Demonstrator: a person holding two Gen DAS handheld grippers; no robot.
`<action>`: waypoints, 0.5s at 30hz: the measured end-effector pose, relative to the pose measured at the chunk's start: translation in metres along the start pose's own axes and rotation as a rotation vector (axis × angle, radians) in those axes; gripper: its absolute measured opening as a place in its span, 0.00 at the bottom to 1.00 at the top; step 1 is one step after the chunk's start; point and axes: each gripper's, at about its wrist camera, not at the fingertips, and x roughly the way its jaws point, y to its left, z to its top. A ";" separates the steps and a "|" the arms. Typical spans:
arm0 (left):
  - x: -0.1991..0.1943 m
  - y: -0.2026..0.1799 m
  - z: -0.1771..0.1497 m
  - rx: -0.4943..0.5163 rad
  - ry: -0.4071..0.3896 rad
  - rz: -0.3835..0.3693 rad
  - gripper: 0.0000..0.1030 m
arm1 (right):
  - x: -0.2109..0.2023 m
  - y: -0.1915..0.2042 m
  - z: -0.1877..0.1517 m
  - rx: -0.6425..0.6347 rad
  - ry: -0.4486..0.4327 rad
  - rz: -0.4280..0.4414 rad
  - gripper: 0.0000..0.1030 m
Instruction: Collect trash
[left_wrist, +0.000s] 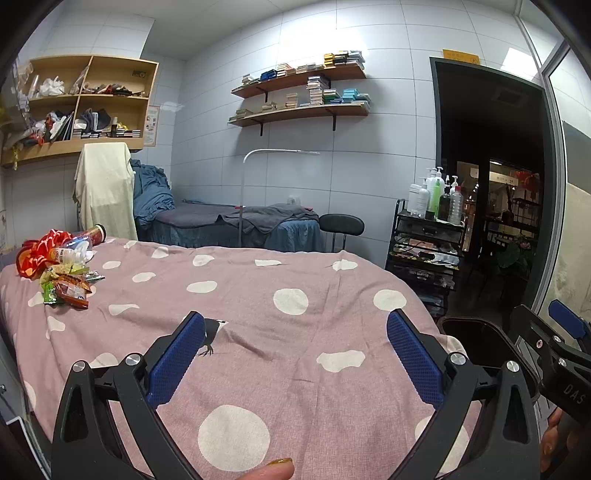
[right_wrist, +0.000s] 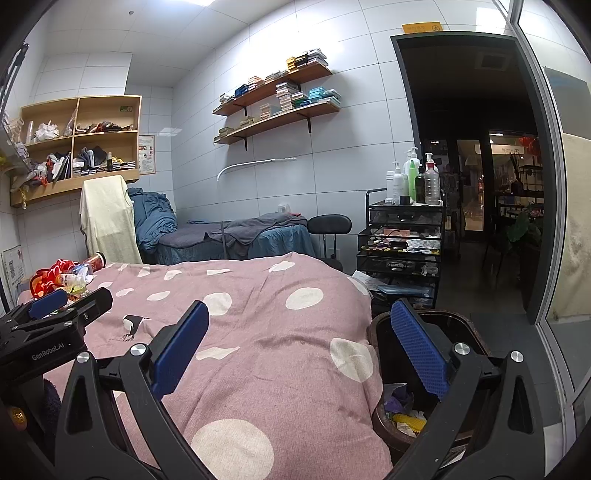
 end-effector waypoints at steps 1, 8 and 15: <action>0.000 0.000 0.000 0.000 0.000 -0.001 0.95 | 0.000 0.000 0.000 0.000 0.001 0.000 0.95; 0.001 0.001 -0.001 0.006 0.000 0.001 0.95 | 0.000 0.000 0.000 0.001 -0.001 0.000 0.95; 0.001 0.001 -0.001 0.005 0.000 0.001 0.95 | 0.000 0.000 0.001 0.001 0.001 0.000 0.95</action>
